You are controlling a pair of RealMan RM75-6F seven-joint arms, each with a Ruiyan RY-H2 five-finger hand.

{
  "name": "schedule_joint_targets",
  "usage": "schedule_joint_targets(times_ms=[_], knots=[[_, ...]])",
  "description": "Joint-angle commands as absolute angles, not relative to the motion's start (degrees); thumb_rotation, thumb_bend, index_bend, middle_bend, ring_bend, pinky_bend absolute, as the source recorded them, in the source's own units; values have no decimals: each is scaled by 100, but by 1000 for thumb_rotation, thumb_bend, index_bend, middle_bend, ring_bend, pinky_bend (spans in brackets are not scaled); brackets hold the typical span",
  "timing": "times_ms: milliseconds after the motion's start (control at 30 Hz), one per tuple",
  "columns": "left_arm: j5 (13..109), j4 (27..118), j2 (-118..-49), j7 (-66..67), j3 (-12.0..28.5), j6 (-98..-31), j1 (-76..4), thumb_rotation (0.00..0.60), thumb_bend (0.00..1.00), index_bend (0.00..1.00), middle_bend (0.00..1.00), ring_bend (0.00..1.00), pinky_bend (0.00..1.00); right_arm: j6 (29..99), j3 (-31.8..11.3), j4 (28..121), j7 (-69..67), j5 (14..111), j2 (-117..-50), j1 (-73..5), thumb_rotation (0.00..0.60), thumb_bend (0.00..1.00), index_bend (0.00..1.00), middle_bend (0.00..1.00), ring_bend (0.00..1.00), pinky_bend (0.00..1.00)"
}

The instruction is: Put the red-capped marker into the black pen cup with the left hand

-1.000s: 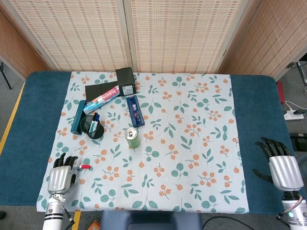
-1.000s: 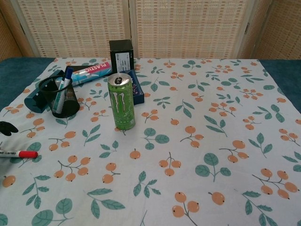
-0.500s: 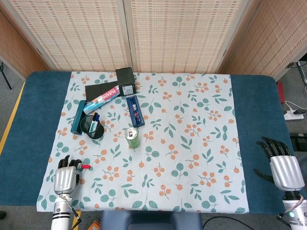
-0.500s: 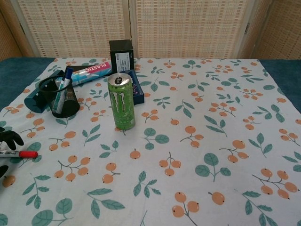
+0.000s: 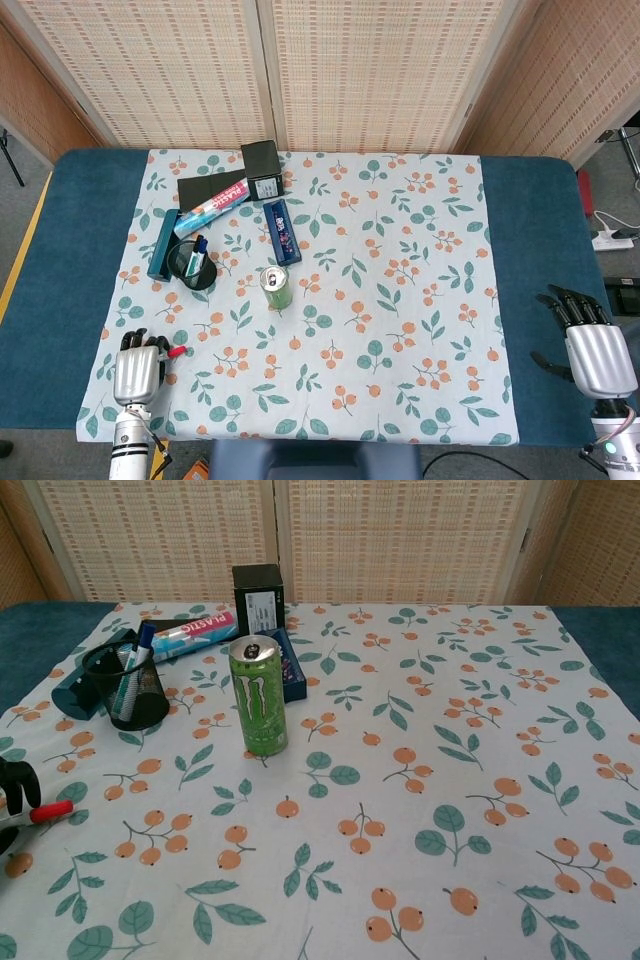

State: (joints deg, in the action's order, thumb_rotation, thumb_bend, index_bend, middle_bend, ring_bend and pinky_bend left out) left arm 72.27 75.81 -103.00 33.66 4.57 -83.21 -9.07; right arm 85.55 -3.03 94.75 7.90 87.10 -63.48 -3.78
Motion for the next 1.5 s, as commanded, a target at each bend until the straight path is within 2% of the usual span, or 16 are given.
schedule_joint_targets(times_ms=[33,300,400,500,633,833,967,1100,1300,1400,1500], knots=[[7228,7573,-10304,3364,465,-8330,-902,600,357,481,509,191,188,8554,-300,9475,802,8712,-6350,-378,600,44,235,130,142,170],[7452,7794,-10129,3184,525,-8493,-918,600,357,479,510,193,189,8564,-307,9473,796,8712,-6352,-376,600,44,236,130,142,170],[7770,8253,-9780,3085,650,-8688,-1011,600,358,475,512,197,192,8566,-303,9472,772,8720,-6347,-375,600,44,233,130,142,170],[7929,9084,-9214,2749,904,-8690,-1130,600,358,473,521,203,200,8573,-307,9468,737,8718,-6339,-372,600,44,232,130,143,171],[7816,10215,-8297,1659,1391,-8292,-1317,600,357,473,533,212,220,8607,-314,9468,690,8722,-6317,-356,600,43,232,131,142,170],[7233,10977,-7097,-1009,2145,-6899,-1744,600,358,506,549,217,228,8661,-309,9499,671,8764,-6291,-335,600,44,231,130,142,170],[7008,10536,-6783,-2616,2516,-5942,-2155,600,358,516,558,217,229,8709,-317,9514,682,8779,-6279,-318,600,43,231,130,142,171],[7009,9867,-6945,-3426,2644,-5504,-2525,600,357,521,566,217,232,8711,-331,9508,686,8743,-6277,-310,600,43,231,130,142,170],[7046,8731,-7438,-4104,2584,-5087,-3015,600,357,531,568,216,241,8691,-358,9483,710,8658,-6281,-304,600,43,231,130,142,171],[7062,8537,-7518,-4223,2556,-5022,-3083,600,357,531,565,215,240,8696,-359,9484,716,8655,-6280,-300,600,44,231,130,142,170],[6995,7962,-7764,-4599,2473,-4807,-3218,600,358,534,565,213,240,8711,-375,9479,749,8622,-6279,-290,600,44,231,130,142,170]])
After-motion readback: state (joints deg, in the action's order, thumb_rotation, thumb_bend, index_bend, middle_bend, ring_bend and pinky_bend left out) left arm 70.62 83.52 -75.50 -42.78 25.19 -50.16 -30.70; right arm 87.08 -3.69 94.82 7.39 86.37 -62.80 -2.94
